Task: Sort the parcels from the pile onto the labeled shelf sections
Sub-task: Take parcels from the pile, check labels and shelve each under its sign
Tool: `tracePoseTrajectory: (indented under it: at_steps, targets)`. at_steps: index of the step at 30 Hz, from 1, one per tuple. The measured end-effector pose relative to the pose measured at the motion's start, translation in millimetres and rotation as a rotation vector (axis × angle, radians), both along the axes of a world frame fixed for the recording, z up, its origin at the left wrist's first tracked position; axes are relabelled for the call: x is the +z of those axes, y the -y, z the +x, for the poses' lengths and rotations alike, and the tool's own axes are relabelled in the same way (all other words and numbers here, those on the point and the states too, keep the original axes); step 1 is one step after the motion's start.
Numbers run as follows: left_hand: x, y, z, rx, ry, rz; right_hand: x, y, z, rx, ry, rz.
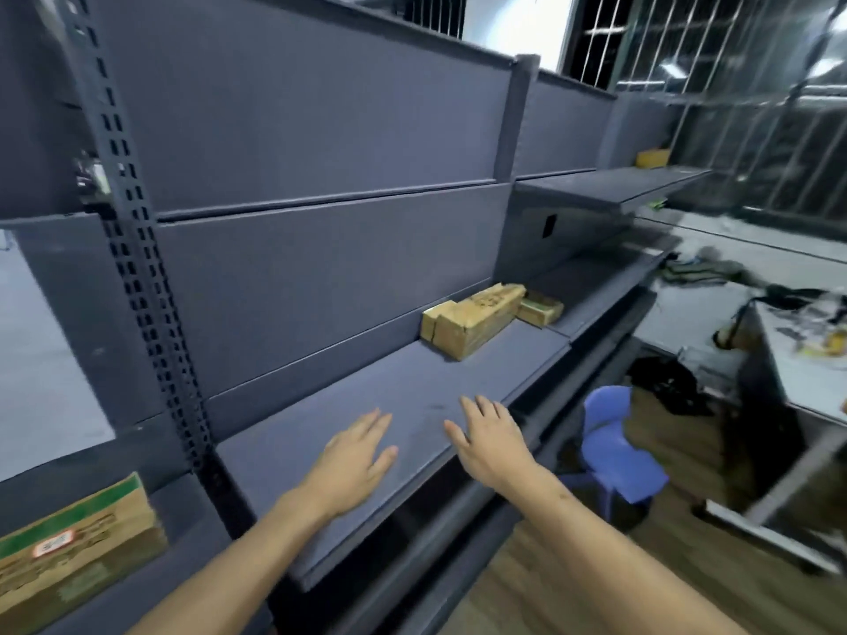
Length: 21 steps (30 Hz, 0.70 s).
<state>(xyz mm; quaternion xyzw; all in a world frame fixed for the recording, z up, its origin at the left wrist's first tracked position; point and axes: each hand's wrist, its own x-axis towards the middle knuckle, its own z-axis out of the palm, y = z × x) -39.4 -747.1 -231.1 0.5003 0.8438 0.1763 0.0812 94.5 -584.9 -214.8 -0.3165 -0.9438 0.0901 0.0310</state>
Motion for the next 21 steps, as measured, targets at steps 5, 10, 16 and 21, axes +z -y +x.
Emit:
tracePoseTrajectory:
  at_steps: [5,10,16,21]
  targets:
    - [3,-110,74,-0.097,0.087,0.002,9,-86,89,-0.122,-0.048,0.016]
    - [2,-191,133,-0.189,0.089,-0.074,7,-142,164,-0.226,-0.046,-0.055]
    - [2,-277,150,-0.214,0.018,-0.154,0,-218,197,-0.28,-0.064,-0.031]
    - [-10,-347,130,-0.2,-0.005,-0.176,-10,-286,183,-0.266,-0.035,-0.054]
